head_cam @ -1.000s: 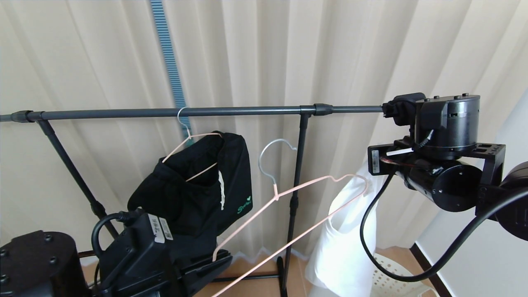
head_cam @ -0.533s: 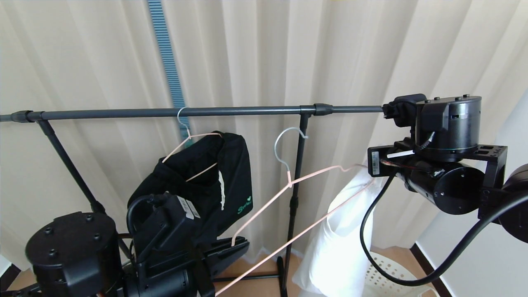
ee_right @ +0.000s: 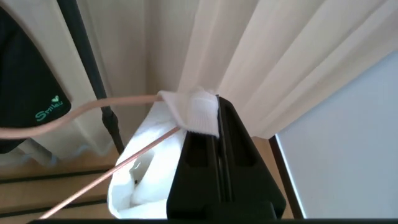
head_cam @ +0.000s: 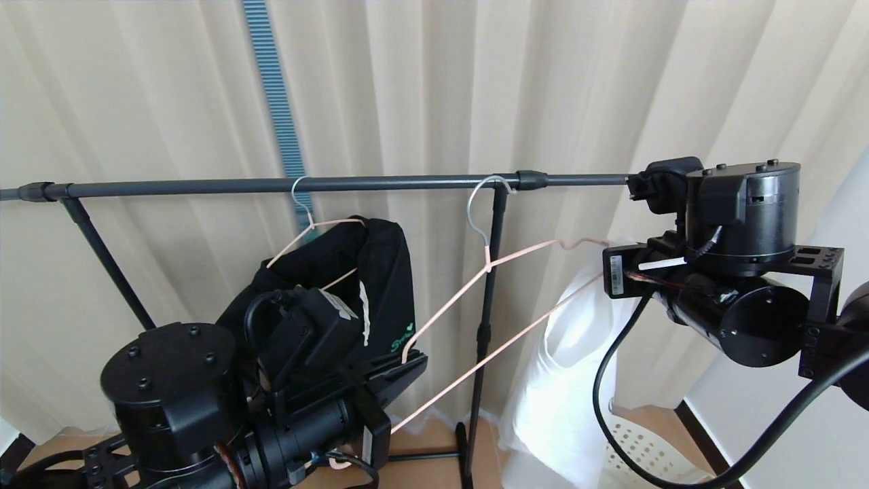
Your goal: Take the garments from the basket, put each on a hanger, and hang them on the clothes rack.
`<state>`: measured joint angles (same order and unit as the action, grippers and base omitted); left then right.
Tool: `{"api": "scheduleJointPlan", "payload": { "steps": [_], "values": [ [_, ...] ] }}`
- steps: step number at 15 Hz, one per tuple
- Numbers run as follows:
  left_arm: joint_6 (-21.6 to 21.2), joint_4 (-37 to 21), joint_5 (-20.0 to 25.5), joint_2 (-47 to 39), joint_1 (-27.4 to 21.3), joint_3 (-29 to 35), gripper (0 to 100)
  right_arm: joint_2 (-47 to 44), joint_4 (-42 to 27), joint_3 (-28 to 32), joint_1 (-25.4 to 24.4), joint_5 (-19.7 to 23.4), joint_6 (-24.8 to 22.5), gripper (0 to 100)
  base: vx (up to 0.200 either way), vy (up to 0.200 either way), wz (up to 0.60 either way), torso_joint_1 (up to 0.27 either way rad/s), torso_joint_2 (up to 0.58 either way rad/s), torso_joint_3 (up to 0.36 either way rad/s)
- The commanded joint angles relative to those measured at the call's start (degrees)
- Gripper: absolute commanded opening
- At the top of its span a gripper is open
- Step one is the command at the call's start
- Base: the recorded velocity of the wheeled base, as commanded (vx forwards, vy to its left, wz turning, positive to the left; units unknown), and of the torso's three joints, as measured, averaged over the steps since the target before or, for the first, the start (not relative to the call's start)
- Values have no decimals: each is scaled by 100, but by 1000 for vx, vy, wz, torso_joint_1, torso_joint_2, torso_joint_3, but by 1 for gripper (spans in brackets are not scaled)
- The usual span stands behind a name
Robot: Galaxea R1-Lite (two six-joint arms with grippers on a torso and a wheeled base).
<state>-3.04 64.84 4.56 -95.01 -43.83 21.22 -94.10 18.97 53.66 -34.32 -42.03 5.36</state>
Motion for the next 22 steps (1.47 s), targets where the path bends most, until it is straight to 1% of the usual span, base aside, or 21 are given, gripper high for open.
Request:
{"api": "scheduleJointPlan", "payload": {
  "steps": [1,2,4,6,14,16,22],
  "values": [
    [-4,46,1,-149,-74,-39,0,-30,19,39,-31,2,0,0,0,0,0,0,0,0],
    [-4,55,1,-131,-91,-66,0,-38,19,48,-22,2,0,0,0,0,0,0,0,0],
    [-13,64,10,-17,-109,-259,0,-56,28,162,232,11,0,0,0,0,0,0,0,0],
    [-13,64,27,106,-161,-356,0,-56,28,215,338,11,0,0,0,0,0,0,0,0],
    [5,64,27,185,-267,-259,0,-153,28,188,320,20,26,0,0,0,0,0,0,0],
    [-4,64,1,36,-267,-136,0,-109,10,118,188,11,26,0,0,0,0,0,0,0],
    [-48,204,-52,-140,-258,-92,0,50,-25,-84,-225,2,17,0,0,0,0,0,0,0]
  ]
}}
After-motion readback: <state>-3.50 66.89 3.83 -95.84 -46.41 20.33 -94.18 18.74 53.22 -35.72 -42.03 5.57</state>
